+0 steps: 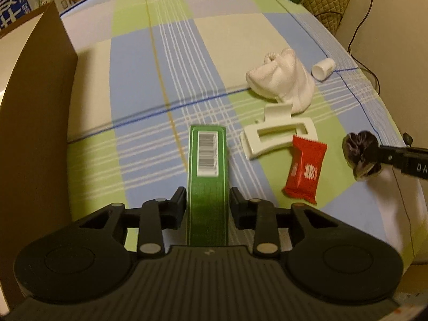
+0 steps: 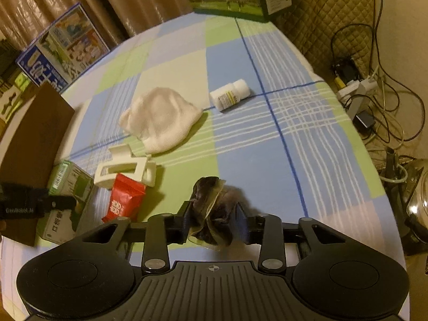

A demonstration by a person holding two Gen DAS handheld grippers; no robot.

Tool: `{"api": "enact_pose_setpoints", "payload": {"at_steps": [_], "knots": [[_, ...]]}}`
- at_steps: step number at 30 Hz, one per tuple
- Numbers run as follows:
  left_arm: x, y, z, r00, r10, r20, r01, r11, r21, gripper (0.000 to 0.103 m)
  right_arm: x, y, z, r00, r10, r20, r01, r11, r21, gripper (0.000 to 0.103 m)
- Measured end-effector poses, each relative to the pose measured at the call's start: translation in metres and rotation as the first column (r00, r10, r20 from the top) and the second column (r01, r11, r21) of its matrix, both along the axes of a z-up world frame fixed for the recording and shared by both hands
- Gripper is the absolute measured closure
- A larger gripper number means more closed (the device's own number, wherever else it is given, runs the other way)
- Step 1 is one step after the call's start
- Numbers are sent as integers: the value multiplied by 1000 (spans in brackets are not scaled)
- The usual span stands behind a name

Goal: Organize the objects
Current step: 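Carry the green box with the left tool while the right tool carries the dark pouch over the box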

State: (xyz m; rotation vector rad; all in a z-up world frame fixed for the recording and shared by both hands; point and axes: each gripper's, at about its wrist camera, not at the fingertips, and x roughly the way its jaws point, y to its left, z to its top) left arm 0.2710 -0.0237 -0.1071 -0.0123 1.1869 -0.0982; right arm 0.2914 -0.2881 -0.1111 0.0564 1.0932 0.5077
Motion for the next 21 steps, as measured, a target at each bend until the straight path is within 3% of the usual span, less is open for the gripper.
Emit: {"api": "enact_pose_setpoints", "payload": {"at_steps": [6,8,11,21], "knots": [[6,-3,-6,1000,0,-2,0,1000,12,73,-3,11,-8,1000,3,19,-3,1000,-16,70],[5,-2,-8,1000,4,-4,-4,1000,9,75,-5,13,-9,999,13,31,-12,1000,-23,80],[0,3,-7,1000,24,7,-24,1000,6,78,-7,12,-6,999,26,46,-25,999,-29,84],[-31,17,20,994,83,71,-79,995,-61,78,-23,8,30,995,48,89,-52,998,38,86]]}}
